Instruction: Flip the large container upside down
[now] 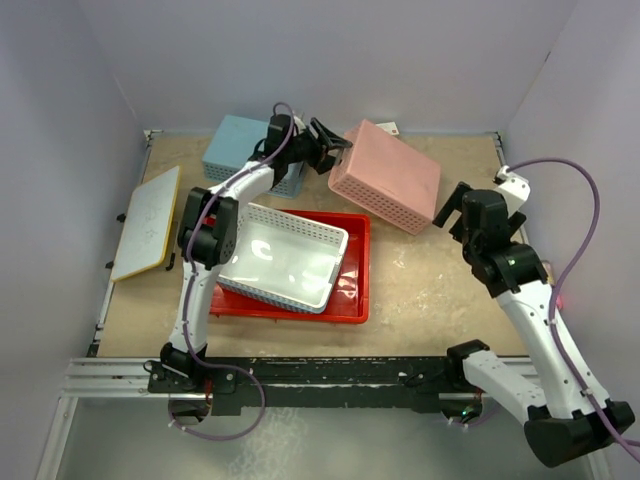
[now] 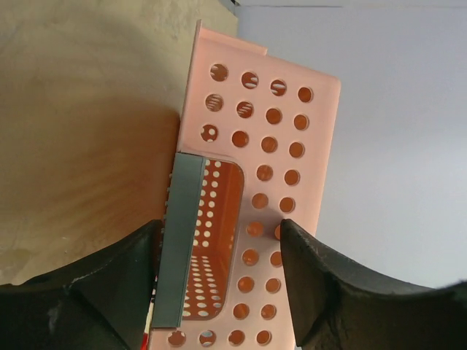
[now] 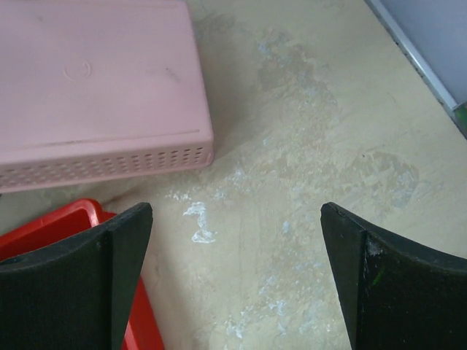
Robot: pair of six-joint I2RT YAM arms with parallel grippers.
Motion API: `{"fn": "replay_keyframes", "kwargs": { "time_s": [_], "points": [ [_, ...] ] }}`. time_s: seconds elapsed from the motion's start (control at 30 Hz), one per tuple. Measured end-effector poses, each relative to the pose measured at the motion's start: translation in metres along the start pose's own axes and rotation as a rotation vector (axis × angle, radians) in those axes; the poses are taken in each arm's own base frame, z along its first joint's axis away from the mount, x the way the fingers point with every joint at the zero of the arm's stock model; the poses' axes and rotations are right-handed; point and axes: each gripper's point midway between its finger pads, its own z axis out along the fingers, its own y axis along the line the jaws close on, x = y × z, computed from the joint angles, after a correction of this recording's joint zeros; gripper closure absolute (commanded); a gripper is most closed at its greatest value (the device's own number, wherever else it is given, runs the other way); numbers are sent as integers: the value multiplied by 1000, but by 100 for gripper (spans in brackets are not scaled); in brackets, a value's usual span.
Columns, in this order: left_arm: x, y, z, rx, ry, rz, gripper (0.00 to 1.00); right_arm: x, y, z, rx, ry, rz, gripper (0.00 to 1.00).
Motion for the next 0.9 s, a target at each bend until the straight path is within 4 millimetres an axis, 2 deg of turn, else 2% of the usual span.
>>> {"fn": "replay_keyframes", "kwargs": {
  "time_s": [0.17, 0.27, 0.43, 0.6, 0.7, 0.77, 0.83, 0.9],
  "points": [
    [-15, -21, -5, -112, -40, 179, 35, 20, 10, 9, -35, 72, -33, 0],
    [-27, -25, -12, -194, -86, 273, 34, 29, 18, 14, -63, 110, -56, 0],
    [-43, -17, -28, -336, -145, 391, 33, 53, 34, 29, -128, 235, -87, 0],
    [-51, 0, -42, -459, -167, 483, 32, 81, 44, 50, -179, 392, -65, 0],
    [-53, 7, -52, -521, -176, 528, 32, 83, 48, 58, -207, 429, -9, 0],
    [-52, 5, -63, -561, -188, 567, 31, 79, 48, 66, -213, 434, 45, 0],
    [-44, -7, -78, -590, -203, 618, 31, 76, 49, 76, -213, 429, 89, 0],
    [-30, -28, -90, -586, -219, 675, 31, 74, 51, 88, -211, 425, 126, 0]
  ]
}}
